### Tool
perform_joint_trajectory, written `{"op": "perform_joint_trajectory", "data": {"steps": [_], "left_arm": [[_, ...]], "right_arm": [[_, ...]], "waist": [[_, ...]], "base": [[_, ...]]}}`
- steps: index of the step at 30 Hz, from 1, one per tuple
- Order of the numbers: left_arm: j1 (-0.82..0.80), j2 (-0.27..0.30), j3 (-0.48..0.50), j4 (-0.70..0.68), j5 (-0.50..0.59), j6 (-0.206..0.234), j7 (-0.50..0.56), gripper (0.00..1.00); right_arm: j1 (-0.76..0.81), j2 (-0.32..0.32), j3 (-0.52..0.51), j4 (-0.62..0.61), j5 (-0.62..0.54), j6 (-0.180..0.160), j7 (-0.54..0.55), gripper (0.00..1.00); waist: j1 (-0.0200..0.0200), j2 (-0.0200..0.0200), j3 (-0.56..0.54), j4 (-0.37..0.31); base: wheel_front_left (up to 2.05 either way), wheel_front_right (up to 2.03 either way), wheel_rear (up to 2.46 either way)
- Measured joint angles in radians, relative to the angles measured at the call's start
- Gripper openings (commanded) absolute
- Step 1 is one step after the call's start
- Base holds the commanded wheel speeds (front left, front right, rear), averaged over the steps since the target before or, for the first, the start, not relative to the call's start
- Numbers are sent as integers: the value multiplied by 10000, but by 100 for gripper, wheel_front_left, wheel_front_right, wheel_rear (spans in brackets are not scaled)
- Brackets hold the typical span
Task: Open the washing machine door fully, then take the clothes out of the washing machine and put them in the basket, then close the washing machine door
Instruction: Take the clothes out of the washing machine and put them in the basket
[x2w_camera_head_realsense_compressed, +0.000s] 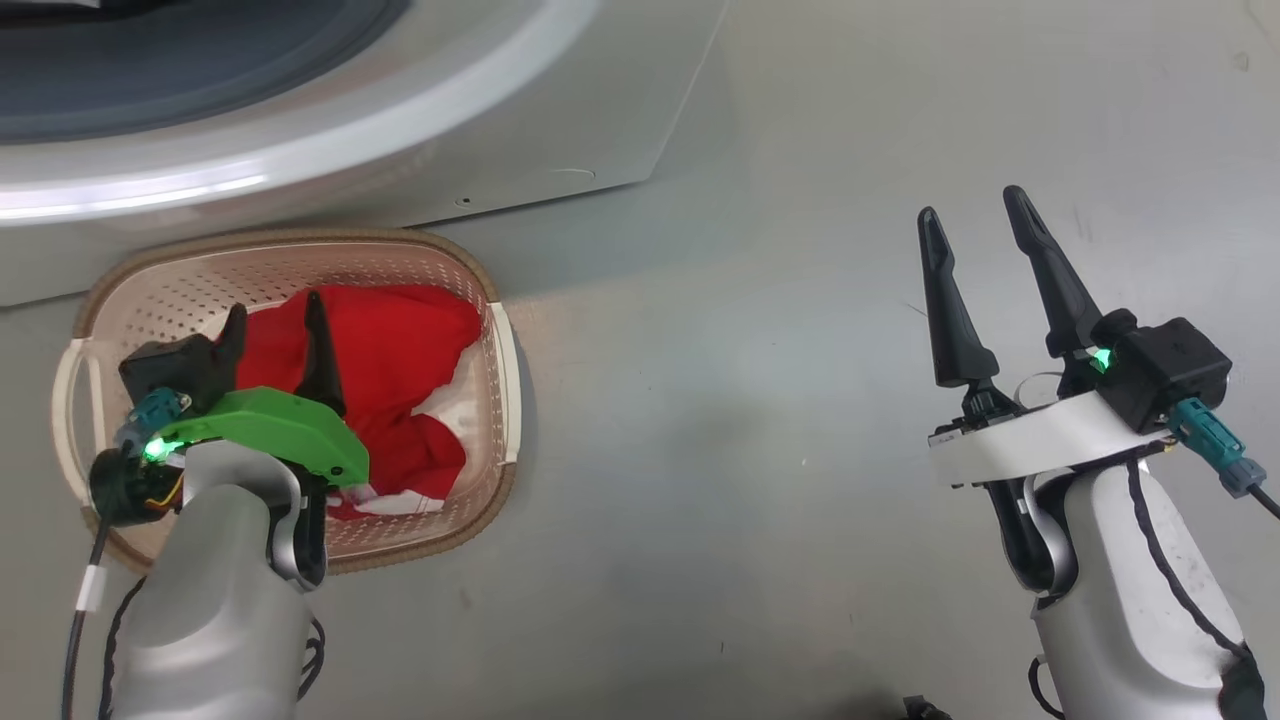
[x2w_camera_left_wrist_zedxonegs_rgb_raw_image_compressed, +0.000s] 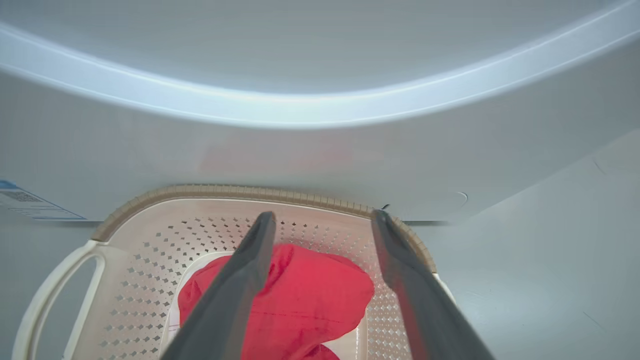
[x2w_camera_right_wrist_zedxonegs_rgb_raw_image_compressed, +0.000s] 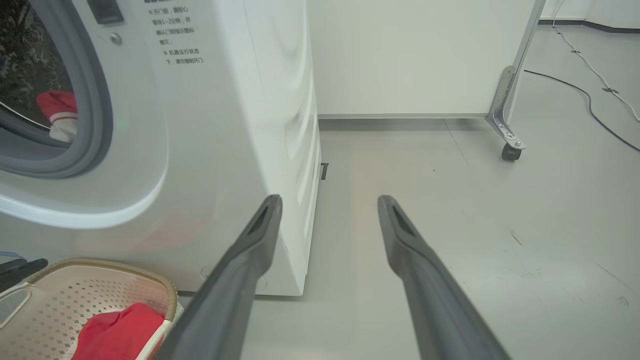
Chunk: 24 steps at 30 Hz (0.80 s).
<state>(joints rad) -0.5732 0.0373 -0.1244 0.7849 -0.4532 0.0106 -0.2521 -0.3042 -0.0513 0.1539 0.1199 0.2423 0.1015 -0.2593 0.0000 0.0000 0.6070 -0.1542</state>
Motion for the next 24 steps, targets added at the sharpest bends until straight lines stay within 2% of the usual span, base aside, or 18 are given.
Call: {"op": "perform_joint_trajectory", "data": {"steps": [13,24], "left_arm": [[991,-40,211,-2454,598,-75,-2,100],[2092,-42,102,-3963,857,-79,-2,100]], "right_arm": [[825,17,-221,456,19,-71,0,100],[1365,21,-242,642,-59,-71,0,100]], "waist": [[0,0,-1472,590],[0,0,-2642,1001]], "base": [[0,0,0],[0,0,0]]}}
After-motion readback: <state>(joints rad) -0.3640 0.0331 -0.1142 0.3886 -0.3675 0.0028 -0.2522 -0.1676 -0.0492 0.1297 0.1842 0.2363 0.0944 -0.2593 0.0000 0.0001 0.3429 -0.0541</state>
